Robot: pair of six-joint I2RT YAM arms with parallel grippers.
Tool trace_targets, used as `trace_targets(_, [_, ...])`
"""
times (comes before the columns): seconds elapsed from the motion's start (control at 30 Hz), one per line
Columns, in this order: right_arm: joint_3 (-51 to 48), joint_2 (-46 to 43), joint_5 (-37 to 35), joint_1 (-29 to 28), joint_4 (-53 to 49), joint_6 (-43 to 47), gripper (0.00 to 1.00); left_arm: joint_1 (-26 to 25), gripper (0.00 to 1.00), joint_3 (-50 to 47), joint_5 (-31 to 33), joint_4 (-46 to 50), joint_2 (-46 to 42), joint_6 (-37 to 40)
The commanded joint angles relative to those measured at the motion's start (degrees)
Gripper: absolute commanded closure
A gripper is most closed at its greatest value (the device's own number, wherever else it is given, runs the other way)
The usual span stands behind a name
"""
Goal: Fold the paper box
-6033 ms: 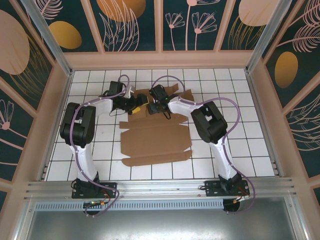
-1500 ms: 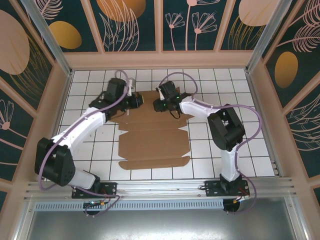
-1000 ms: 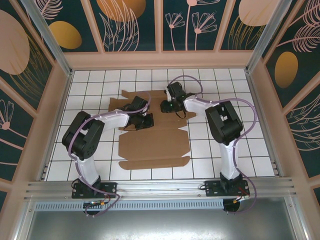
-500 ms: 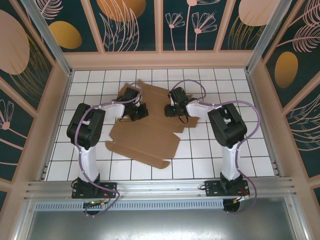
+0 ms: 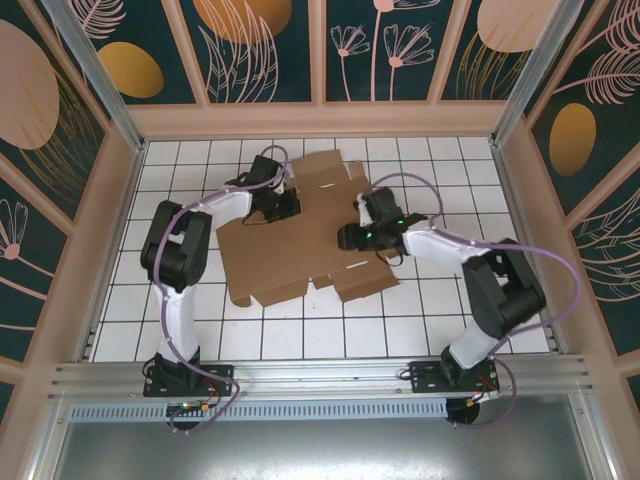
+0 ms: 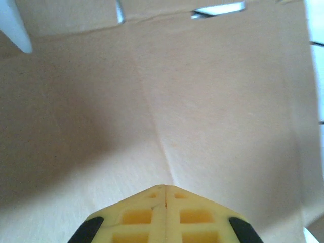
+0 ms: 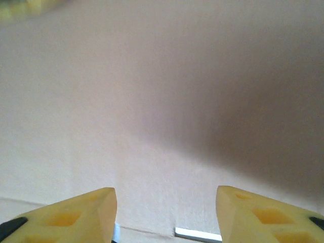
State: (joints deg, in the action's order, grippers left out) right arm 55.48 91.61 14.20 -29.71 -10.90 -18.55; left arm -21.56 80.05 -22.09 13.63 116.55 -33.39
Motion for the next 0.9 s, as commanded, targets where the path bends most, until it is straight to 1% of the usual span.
trace_targets(0.0, [2.7, -1.8, 8.2, 4.0, 5.4, -1.1, 0.37, 0.8, 1.0, -3.3, -1.3, -1.2, -7.2, 0.4])
trace_targets(0.07, [6.9, 1.5, 7.2, 5.6, 4.3, -1.1, 0.3, 1.5, 1.0, -5.6, -2.4, -1.7, -7.4, -1.1])
trace_targets(0.17, [11.4, 5.4, 8.0, 8.5, 4.1, 3.1, 0.28, 3.5, 1.0, -10.8, -2.9, -3.9, -7.5, -3.9])
trace_targets(0.2, [12.4, 6.4, 6.7, 9.0, 3.5, 5.0, 0.28, 4.1, 1.0, -12.8, -3.0, -5.2, -8.0, -4.9])
trace_targets(0.3, [17.8, 11.6, 3.6, 12.1, -3.2, 9.2, 0.25, 6.1, 1.0, -18.3, -3.4, -7.9, -9.2, -7.3])
trace_targets(0.33, [18.5, 12.9, 2.7, 13.5, -4.3, 9.5, 0.24, 6.4, 1.0, -19.8, -3.6, -8.7, -9.3, -8.1])
trace_targets(0.43, [16.5, 14.3, 3.1, 16.3, -1.6, 9.3, 0.14, 6.8, 1.0, -22.2, -4.8, -11.4, -8.4, -9.4])
trace_targets(0.53, [15.3, 16.7, 6.2, 17.7, -0.8, 9.2, 0.13, 6.8, 1.0, -22.0, -6.2, -12.0, -5.4, -9.6])
trace_targets(0.7, [10.9, 18.3, 9.9, 19.0, 2.8, 8.5, 0.13, 6.9, 1.0, -22.3, -5.5, -12.1, -3.6, -8.8])
trace_targets(0.87, [5.9, 19.6, 20.9, 21.4, 8.3, 6.2, 0.16, 7.2, 1.0, -21.8, -5.4, -11.2, -2.5, -7.8])
